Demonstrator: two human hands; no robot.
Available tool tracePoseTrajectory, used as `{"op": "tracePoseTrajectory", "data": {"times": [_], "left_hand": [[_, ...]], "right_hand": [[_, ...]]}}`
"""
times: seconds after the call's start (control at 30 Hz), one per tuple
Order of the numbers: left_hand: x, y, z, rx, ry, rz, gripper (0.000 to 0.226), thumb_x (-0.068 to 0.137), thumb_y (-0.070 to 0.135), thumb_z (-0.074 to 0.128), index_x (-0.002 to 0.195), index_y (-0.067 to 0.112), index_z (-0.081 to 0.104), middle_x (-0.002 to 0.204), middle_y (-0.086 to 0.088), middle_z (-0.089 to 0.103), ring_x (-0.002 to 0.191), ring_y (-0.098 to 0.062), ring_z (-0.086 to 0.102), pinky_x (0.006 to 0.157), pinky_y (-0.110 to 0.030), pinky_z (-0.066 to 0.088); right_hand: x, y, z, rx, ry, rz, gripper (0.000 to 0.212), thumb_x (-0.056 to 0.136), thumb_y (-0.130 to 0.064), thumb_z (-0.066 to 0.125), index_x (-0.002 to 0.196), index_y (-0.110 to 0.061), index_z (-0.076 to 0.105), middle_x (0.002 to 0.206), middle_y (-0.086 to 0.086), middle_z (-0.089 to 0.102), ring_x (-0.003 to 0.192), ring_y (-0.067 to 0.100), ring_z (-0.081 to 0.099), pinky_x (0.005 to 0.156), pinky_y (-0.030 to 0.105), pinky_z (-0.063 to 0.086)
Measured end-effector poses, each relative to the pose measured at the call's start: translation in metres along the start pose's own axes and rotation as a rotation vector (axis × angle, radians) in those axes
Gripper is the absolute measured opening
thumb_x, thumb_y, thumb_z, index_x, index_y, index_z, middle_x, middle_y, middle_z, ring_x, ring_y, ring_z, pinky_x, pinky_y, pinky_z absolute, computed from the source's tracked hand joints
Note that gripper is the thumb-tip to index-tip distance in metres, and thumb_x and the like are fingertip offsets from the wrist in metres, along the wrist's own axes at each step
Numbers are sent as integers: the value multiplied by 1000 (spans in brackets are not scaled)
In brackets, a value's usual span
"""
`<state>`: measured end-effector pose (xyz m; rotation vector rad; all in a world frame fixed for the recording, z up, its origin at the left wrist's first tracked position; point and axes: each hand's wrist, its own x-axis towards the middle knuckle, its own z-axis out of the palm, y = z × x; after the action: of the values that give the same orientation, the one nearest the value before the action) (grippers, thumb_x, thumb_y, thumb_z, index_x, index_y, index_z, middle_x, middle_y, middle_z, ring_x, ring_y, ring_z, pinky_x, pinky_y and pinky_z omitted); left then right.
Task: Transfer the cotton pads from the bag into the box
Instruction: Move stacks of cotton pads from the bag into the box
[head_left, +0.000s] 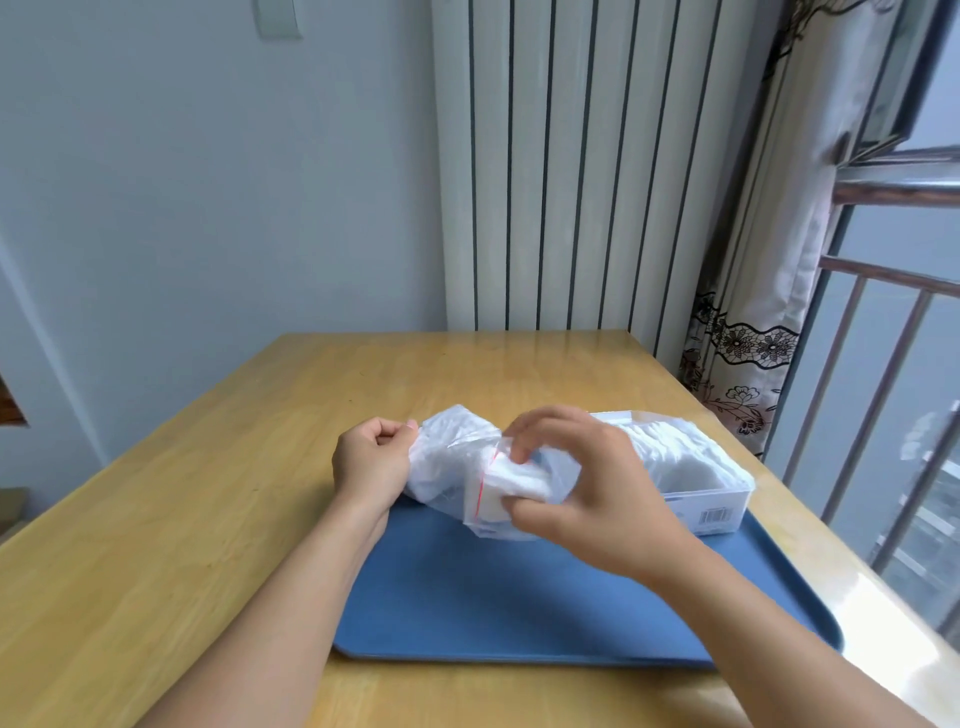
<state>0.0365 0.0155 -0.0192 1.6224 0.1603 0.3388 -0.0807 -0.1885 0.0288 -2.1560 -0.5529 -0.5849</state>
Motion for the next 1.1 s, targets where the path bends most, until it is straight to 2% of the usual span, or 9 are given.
{"op": "tracePoseTrajectory", "data": {"times": [0.13, 0.2, 0.43, 0.53, 0.63, 0.7, 0.83, 0.97, 1.1], "left_hand": [[-2, -1, 1, 13, 4, 1, 19, 90, 22, 72, 79, 7, 71, 81, -13, 73, 72, -22, 60, 72, -31, 48], [-3, -2, 2, 19, -28, 4, 17, 88, 22, 73, 80, 7, 72, 87, -19, 74, 72, -22, 61, 73, -33, 49], [0, -5, 0, 31, -3, -6, 16, 89, 22, 73, 79, 9, 72, 86, -14, 76, 74, -23, 64, 74, -33, 51], [-8, 2, 3, 112, -11, 70, 17, 92, 30, 70, 83, 15, 70, 87, -5, 74, 84, -24, 67, 73, -30, 49], [-34, 32, 4, 138, 18, 408, 35, 90, 49, 62, 107, 19, 68, 110, 3, 70, 110, -16, 65, 91, -26, 48], [-63, 56, 3, -31, -165, 597, 50, 89, 56, 56, 123, 20, 62, 127, 4, 65, 124, -9, 59, 103, -24, 45], [-108, 68, 16, -126, -571, 521, 67, 91, 65, 48, 144, 24, 46, 148, 13, 50, 142, 0, 39, 115, -25, 36], [-114, 53, 28, 24, -616, 423, 57, 98, 52, 32, 153, 36, 29, 156, 19, 38, 145, 6, 29, 123, -30, 25], [-106, 45, 28, 67, -650, 351, 68, 93, 68, 25, 157, 47, 10, 163, 21, 20, 148, 10, 17, 127, -36, 18]], "right_hand": [[8, 2, -30, 521, 7, 153, 24, 67, 3, 69, 84, -12, 61, 78, 19, 64, 68, 21, 57, 60, 29, 45], [9, 6, -36, 683, 32, 221, 25, 69, 1, 69, 88, -13, 61, 73, 12, 59, 66, 21, 54, 58, 30, 43], [15, 4, -43, 1073, 52, 316, 36, 70, 3, 60, 100, -14, 70, 92, 9, 68, 80, 25, 63, 73, 37, 53], [14, 1, -48, 1242, 59, 352, 40, 75, -3, 54, 108, -17, 71, 107, 8, 70, 92, 26, 69, 88, 51, 56], [14, 0, -40, 1304, 17, 383, 45, 78, -3, 52, 120, -15, 67, 117, 11, 69, 105, 34, 67, 88, 52, 58], [15, 0, -34, 1304, 13, 406, 48, 77, -3, 51, 121, -13, 66, 116, 13, 68, 105, 35, 66, 83, 48, 59], [14, -4, -25, 1223, 7, 428, 49, 81, 0, 45, 123, -14, 65, 111, 12, 69, 97, 29, 66, 89, 47, 56], [9, -12, -14, 1224, -26, 466, 51, 89, 2, 32, 129, -12, 60, 99, 12, 67, 78, 22, 66, 63, 31, 54], [6, -15, -8, 1199, -38, 451, 54, 81, -16, 51, 135, -20, 58, 105, 13, 67, 83, 23, 66, 68, 30, 55]]}}
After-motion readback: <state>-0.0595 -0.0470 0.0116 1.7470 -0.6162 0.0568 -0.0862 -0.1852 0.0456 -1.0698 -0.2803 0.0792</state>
